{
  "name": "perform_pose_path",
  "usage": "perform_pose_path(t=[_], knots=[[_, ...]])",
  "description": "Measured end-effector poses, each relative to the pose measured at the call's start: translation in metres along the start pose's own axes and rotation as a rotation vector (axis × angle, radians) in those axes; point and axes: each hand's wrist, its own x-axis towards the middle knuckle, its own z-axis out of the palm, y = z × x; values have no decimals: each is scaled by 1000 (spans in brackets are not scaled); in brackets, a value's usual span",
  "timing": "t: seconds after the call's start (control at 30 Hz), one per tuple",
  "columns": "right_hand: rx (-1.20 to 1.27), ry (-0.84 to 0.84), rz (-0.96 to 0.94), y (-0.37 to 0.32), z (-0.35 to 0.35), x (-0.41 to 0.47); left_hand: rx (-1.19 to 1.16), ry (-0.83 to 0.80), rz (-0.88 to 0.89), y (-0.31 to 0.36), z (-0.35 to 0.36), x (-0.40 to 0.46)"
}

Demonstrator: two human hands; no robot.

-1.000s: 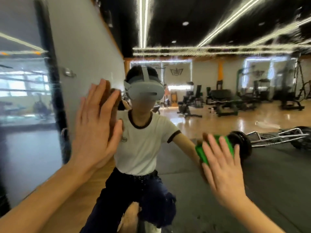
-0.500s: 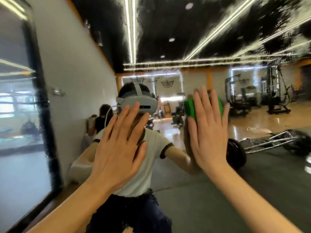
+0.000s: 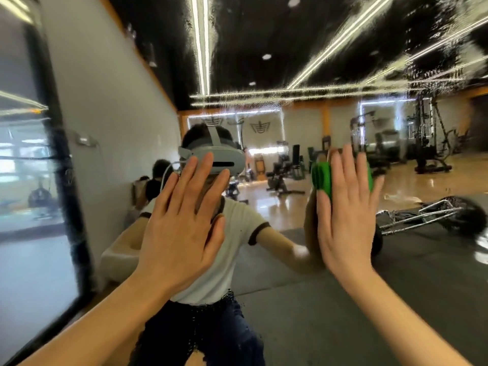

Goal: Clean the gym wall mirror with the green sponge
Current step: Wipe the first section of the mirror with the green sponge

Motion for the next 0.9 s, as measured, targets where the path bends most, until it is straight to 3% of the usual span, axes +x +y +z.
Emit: perform_pose_path(t=[0.1,0.2,0.27,0.4,0.43,0.57,0.6,0.67,0.8,0.83,0.9], knots=[[-64,-102,-103,5,-5,-77,10,-11,-2,0,0,0],[-65,-107,-204,13,-5,-53,15,-16,-3,-1,0,0],[-62,-13,-114,18,-1,-5,8,-23,-2,0,0,0],[-49,107,263,-4,2,47,8,-26,-5,0,-1,0],[-32,84,221,-22,5,46,10,-24,-7,-1,-1,0],[0,-77,-418,-67,12,49,14,-7,-6,-1,0,-1],[-30,-74,-480,-62,10,57,16,-3,-4,-1,0,-1],[-70,-29,-350,-40,6,69,19,-3,-3,-1,0,0],[-32,139,269,-24,4,73,34,-18,4,-3,1,-2],[-33,160,306,-40,8,76,36,-22,4,-3,2,-2],[-51,138,110,-79,18,84,31,-26,4,-3,3,-3]])
